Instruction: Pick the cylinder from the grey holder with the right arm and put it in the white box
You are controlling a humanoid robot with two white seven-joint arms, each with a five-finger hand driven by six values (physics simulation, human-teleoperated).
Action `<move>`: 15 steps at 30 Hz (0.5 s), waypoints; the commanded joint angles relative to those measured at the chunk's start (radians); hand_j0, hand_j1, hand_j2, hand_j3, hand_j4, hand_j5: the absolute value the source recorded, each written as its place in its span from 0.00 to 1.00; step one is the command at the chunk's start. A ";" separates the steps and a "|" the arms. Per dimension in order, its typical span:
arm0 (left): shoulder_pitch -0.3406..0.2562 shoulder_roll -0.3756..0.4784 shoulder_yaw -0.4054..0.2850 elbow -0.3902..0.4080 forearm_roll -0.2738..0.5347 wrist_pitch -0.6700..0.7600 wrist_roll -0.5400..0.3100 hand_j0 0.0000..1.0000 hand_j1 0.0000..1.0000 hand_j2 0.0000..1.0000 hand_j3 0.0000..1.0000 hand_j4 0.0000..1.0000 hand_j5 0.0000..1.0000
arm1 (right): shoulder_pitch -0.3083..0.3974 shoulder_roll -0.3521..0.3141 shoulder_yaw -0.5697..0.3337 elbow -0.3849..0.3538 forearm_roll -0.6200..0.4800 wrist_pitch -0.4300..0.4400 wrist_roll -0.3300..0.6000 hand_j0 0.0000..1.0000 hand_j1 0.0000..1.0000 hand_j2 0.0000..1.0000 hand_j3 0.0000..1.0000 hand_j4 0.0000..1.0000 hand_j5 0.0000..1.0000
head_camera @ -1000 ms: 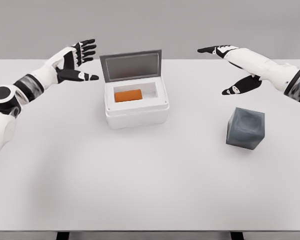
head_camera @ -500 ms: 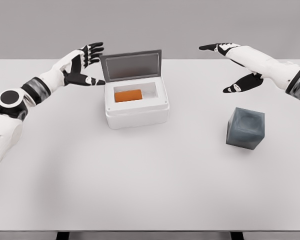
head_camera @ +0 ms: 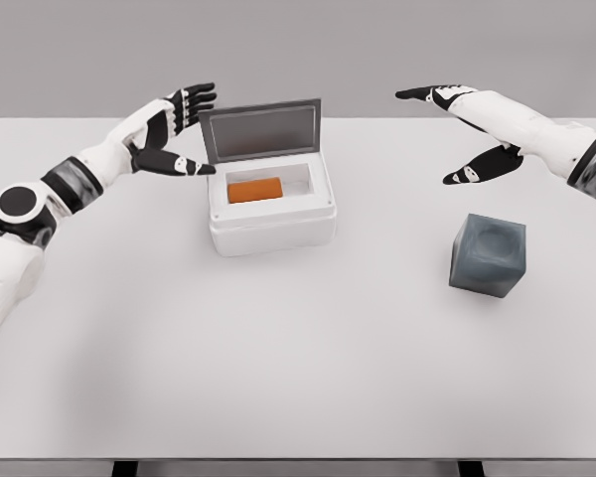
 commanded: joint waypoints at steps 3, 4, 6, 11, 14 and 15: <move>0.006 0.029 0.001 -0.044 0.013 0.000 0.001 1.00 1.00 1.00 1.00 1.00 1.00 | 0.000 -0.002 0.000 0.000 -0.004 0.003 0.000 1.00 1.00 1.00 1.00 1.00 1.00; 0.006 0.031 0.003 -0.053 0.013 0.000 0.001 1.00 1.00 1.00 1.00 1.00 1.00 | -0.002 0.000 -0.002 -0.002 -0.004 0.003 0.000 1.00 1.00 1.00 1.00 1.00 1.00; 0.009 0.032 0.003 -0.062 0.013 0.000 0.001 1.00 1.00 1.00 1.00 1.00 1.00 | -0.002 -0.002 0.000 -0.002 -0.006 0.003 0.000 1.00 1.00 1.00 1.00 1.00 1.00; 0.029 0.052 0.009 -0.110 0.016 0.000 0.001 1.00 1.00 1.00 1.00 1.00 1.00 | -0.002 -0.002 -0.002 -0.002 -0.006 0.003 0.000 1.00 1.00 1.00 1.00 1.00 1.00; 0.035 0.060 0.011 -0.125 0.019 0.000 0.001 1.00 1.00 1.00 1.00 1.00 1.00 | -0.003 -0.002 -0.002 0.000 -0.006 0.004 0.000 1.00 1.00 1.00 1.00 1.00 1.00; 0.037 0.060 0.011 -0.131 0.024 0.000 0.001 1.00 1.00 1.00 1.00 1.00 1.00 | -0.003 -0.002 -0.002 -0.002 -0.006 0.004 0.000 1.00 1.00 1.00 1.00 1.00 1.00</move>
